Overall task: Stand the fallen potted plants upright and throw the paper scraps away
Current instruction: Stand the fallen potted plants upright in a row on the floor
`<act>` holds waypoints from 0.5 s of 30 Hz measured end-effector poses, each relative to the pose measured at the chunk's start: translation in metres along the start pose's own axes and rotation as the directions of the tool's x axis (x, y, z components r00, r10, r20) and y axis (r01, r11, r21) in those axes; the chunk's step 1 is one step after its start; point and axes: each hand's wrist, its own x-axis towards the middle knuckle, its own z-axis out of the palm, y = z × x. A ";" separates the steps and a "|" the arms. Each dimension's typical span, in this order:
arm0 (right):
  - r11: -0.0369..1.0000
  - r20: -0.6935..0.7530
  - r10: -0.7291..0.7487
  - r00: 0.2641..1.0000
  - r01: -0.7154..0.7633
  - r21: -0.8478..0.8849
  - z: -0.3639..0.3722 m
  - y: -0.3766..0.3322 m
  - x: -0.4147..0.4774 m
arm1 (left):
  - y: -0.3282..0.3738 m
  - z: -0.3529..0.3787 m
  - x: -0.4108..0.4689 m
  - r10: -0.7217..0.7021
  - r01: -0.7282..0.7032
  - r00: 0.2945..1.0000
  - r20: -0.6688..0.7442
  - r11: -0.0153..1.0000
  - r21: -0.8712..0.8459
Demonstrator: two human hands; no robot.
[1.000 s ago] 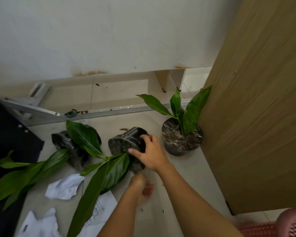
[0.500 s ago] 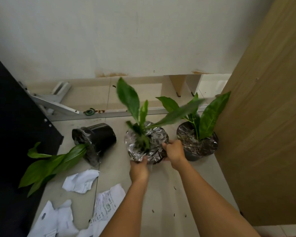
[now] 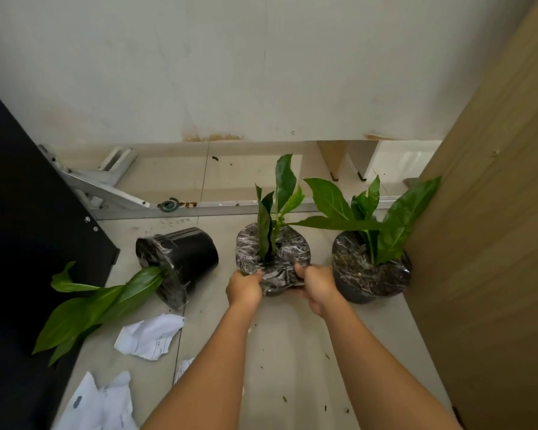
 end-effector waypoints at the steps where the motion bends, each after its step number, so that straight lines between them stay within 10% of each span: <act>1: 1.000 0.010 0.005 1.000 -0.005 0.008 0.000 0.001 0.000 | 0.001 -0.002 0.000 -0.005 0.005 1.000 -0.004 1.000 -0.003; 10: 0.990 -0.043 0.018 0.999 -0.024 -0.142 0.019 0.002 -0.007 | 0.002 -0.020 0.011 -0.030 0.030 0.999 0.012 0.999 -0.035; 13: 0.926 -0.373 -0.241 0.896 0.098 -0.364 0.034 0.004 -0.016 | -0.005 -0.031 0.009 -0.080 0.083 0.996 0.025 0.982 -0.171; 15: 0.806 -0.304 -0.502 0.809 0.311 -0.504 0.050 0.010 -0.040 | -0.012 -0.044 0.007 -0.171 0.159 0.985 -0.008 0.930 -0.333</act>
